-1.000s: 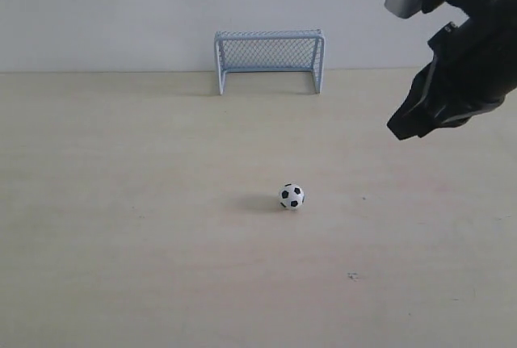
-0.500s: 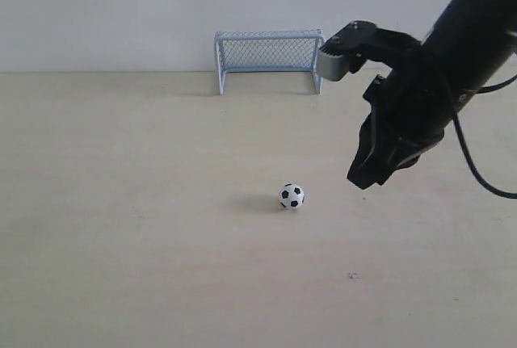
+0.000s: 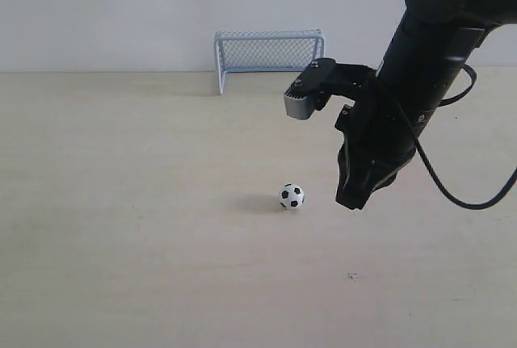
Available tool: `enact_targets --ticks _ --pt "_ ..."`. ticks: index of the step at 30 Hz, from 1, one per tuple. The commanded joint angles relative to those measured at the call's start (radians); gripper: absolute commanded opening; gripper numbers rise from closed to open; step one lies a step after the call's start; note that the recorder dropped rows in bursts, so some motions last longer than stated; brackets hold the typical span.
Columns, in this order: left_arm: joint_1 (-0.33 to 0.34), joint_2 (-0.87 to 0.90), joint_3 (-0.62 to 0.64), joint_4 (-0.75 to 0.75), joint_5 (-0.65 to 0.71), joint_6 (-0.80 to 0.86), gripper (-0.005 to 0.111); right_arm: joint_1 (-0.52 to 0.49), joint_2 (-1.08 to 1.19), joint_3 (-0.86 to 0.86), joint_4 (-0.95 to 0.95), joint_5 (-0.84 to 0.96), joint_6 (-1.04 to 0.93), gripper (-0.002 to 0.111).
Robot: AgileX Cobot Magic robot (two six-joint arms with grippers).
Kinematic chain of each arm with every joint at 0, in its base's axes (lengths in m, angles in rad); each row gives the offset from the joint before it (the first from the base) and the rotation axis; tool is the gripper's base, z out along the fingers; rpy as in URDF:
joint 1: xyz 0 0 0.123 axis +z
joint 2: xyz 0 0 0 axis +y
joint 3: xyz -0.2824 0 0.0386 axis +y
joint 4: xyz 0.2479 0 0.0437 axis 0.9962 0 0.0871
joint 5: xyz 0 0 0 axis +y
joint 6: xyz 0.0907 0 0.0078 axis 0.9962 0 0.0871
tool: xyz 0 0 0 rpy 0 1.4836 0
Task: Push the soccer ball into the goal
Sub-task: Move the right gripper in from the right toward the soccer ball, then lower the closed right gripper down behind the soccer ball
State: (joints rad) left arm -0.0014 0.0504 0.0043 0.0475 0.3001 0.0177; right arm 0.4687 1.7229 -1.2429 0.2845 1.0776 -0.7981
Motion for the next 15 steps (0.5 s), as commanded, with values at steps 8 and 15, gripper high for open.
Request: enact_targets --ticks 8,15 --pt "-0.008 -0.004 -0.004 -0.007 -0.012 -0.009 0.006 0.001 -0.001 -0.006 0.042 -0.097 -0.191 0.000" --pt "-0.008 -0.004 -0.004 -0.007 -0.012 -0.009 0.006 0.001 -0.001 -0.006 0.042 -0.149 -0.199 0.000"
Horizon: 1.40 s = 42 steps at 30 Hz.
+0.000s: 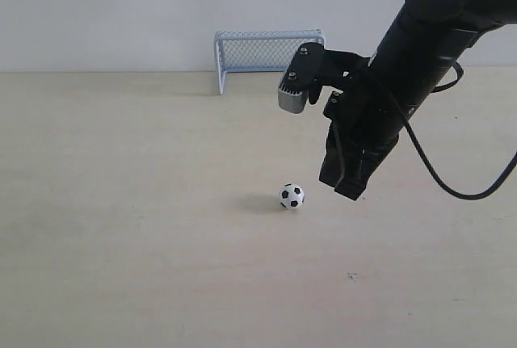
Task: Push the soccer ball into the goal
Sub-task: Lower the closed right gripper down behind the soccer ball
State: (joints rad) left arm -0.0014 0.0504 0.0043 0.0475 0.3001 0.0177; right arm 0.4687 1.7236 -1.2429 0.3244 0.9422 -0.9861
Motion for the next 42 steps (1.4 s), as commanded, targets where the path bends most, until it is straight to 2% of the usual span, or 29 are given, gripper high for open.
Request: enact_targets --ticks 1,34,39,42 --pt "-0.008 -0.004 -0.004 -0.007 -0.012 -0.009 0.006 0.001 -0.002 -0.006 0.002 -0.017 -0.011 0.000" --pt "-0.008 -0.004 -0.004 -0.007 -0.012 -0.009 0.006 0.001 -0.002 -0.006 0.005 -0.047 -0.011 0.000" --pt "-0.008 -0.004 -0.004 -0.007 -0.012 -0.009 0.006 0.001 -0.002 -0.006 0.006 -0.042 0.041 0.000" --pt "-0.008 -0.004 -0.004 -0.007 -0.012 -0.009 0.006 0.001 -0.002 -0.006 -0.010 -0.042 -0.006 0.000"
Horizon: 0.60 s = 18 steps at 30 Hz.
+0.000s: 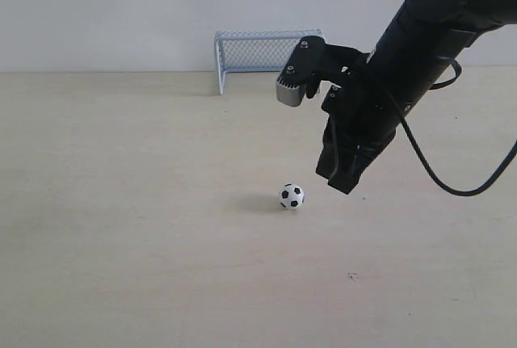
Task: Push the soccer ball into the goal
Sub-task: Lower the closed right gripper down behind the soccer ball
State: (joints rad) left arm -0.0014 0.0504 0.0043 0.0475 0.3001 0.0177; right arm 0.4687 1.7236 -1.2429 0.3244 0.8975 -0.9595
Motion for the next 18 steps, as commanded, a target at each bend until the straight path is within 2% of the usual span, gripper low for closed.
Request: enact_targets --ticks 1,4,18 --pt "-0.008 -0.004 -0.004 -0.007 -0.012 -0.009 0.006 0.001 -0.002 -0.006 -0.010 0.003 -0.074 0.000" --pt "-0.008 -0.004 -0.004 -0.007 -0.012 -0.009 0.006 0.001 -0.002 -0.006 -0.008 0.012 -0.192 0.000" --pt "-0.008 -0.004 -0.004 -0.007 -0.012 -0.009 0.006 0.001 0.116 -0.006 -0.013 -0.019 -0.346 0.000"
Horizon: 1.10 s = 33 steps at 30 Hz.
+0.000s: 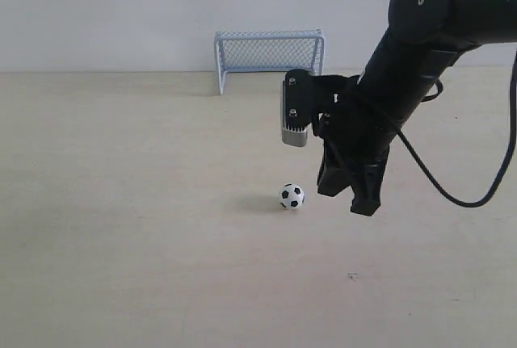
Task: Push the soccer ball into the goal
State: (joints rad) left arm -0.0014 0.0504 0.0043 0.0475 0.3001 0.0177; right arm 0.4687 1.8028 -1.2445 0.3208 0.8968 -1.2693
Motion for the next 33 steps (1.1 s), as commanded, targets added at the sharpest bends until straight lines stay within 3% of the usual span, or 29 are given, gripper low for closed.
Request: enact_targets --ticks 1,7,23,33 --pt "-0.008 -0.004 -0.004 -0.007 -0.012 -0.009 0.006 0.001 0.044 -0.005 -0.010 -0.019 -0.052 0.000" --pt "-0.008 -0.004 -0.004 -0.007 -0.012 -0.009 0.006 0.001 0.079 -0.032 -0.012 0.002 -0.093 0.000" --pt "-0.008 -0.004 -0.004 -0.007 -0.012 -0.009 0.006 0.031 0.238 -0.329 -0.017 0.308 -0.090 0.000" --pt "-0.008 -0.004 -0.004 -0.007 -0.012 -0.009 0.006 0.031 0.304 -0.362 -0.015 0.324 -0.055 0.000"
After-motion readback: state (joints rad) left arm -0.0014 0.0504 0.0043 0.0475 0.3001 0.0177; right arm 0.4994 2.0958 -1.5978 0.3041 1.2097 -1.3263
